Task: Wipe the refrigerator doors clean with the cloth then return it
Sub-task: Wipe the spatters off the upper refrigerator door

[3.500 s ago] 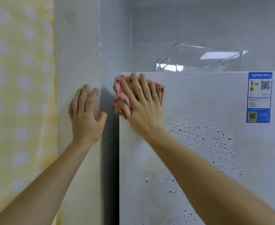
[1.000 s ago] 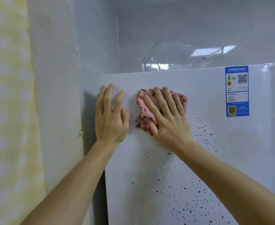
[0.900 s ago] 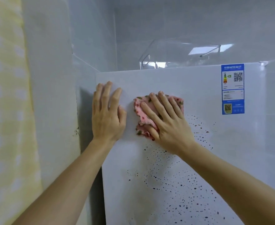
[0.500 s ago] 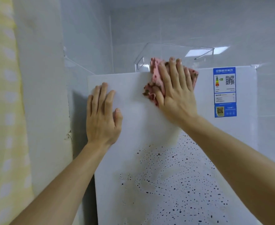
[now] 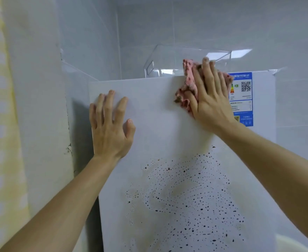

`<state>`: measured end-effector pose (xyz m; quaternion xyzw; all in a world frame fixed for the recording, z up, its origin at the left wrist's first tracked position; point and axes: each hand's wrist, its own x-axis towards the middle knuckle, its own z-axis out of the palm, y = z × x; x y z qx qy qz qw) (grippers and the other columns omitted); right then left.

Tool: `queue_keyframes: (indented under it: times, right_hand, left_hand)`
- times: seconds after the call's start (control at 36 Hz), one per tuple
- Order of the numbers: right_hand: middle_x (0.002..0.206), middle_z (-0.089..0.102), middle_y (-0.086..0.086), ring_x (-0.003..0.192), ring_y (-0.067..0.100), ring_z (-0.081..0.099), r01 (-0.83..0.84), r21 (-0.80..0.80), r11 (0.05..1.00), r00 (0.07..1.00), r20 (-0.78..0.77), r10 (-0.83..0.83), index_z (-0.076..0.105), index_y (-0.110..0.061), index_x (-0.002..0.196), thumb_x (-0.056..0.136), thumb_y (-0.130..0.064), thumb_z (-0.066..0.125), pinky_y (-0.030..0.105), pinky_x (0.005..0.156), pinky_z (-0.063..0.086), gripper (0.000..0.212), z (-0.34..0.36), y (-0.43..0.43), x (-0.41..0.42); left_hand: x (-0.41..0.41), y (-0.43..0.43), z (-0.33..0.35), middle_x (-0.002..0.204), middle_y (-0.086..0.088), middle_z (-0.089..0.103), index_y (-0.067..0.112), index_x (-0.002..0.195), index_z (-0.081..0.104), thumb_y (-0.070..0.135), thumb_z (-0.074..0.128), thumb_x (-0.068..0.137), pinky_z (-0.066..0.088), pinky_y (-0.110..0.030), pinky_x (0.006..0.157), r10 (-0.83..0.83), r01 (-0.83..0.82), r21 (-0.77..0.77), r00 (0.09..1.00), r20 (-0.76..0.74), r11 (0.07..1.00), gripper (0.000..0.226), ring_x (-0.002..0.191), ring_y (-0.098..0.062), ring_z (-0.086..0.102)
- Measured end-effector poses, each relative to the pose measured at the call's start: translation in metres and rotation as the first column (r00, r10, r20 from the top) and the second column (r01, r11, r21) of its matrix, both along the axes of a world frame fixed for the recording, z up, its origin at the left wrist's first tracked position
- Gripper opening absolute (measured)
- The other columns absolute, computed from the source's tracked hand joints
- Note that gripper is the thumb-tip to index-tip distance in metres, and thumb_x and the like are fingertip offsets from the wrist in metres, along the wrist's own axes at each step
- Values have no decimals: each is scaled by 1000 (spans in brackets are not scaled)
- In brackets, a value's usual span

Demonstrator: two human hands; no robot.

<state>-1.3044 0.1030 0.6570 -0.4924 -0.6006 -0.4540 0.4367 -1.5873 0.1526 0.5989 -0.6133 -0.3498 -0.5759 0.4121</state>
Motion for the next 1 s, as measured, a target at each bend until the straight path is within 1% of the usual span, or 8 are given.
queue_keyframes:
  times: [0.17, 0.33, 0.47, 0.61, 0.72, 0.78, 0.86, 1.0]
  right_hand:
    - [175, 8, 11, 162, 31, 3, 19, 48, 999, 999, -39, -17, 15, -12, 167, 109, -52, 21, 49, 132, 1, 71, -27, 6, -9]
    - [174, 13, 11, 162, 33, 9, 23, 81, 996, 984, 177, -37, 20, -18, 167, 111, -54, 24, 47, 132, 0, 67, -90, 4, 3]
    - [174, 14, 10, 162, 32, 10, 30, 42, 999, 944, 326, -42, 20, -18, 167, 110, -55, 30, 49, 132, 5, 68, -88, -1, 24]
    - [173, 17, 10, 161, 33, 14, 66, 100, 993, 990, 114, -77, 23, -18, 166, 110, -51, 30, 47, 132, 6, 66, -49, 1, 38]
    - [175, 11, 5, 162, 28, 5, 51, 88, 995, 994, -99, -42, 18, -23, 168, 109, -52, 28, 39, 130, -9, 66, -24, 1, 36]
    - [176, 11, 4, 163, 27, 4, 46, 99, 994, 985, -168, -29, 18, -25, 168, 109, -51, 30, 41, 130, -8, 65, -27, 3, 31]
    - [175, 12, 7, 162, 30, 6, 34, 115, 993, 990, -137, -18, 19, -22, 167, 109, -49, 33, 47, 132, 0, 65, -44, 5, 31]
    - [174, 16, 10, 162, 33, 9, 39, 93, 995, 993, 106, -48, 23, -19, 166, 111, -53, 29, 54, 131, 10, 65, -100, 0, 53]
  left_hand:
    - [1, 5, -4, 166, -15, 36, 14, 154, 47, 27, 48, 99, 15, -60, 128, 7, -7, 34, 1000, 11, 999, 58, 155, -41, 27]
    - [8, 1, -4, 166, -15, 35, 15, 153, 47, 29, 50, 97, 12, -62, 128, -10, 9, 6, 999, 41, 1000, 58, 156, -39, 24]
    - [28, -5, -3, 164, -18, 35, 17, 149, 53, 26, 53, 94, 11, -64, 124, -40, 40, 15, 999, 31, 999, 56, 152, -35, 28]
    - [36, -4, -4, 161, -18, 42, 14, 148, 55, 24, 54, 93, 17, -62, 125, -41, 40, 37, 998, 38, 998, 56, 150, -37, 32]
    - [36, -3, -5, 160, -18, 43, 14, 148, 56, 24, 55, 93, 17, -61, 125, -38, 36, 49, 999, 33, 998, 56, 150, -38, 33]
    - [37, -2, -6, 161, -18, 42, 14, 149, 55, 23, 55, 94, 17, -62, 125, -38, 36, 50, 999, 39, 998, 56, 151, -39, 33]
    - [40, -3, -6, 161, -19, 41, 13, 149, 54, 22, 56, 93, 15, -63, 126, -46, 43, 45, 998, 52, 998, 57, 151, -40, 33]
    - [48, -6, -7, 160, -19, 42, 12, 148, 55, 19, 54, 91, 13, -62, 126, -55, 53, 32, 995, 87, 998, 57, 151, -40, 32]
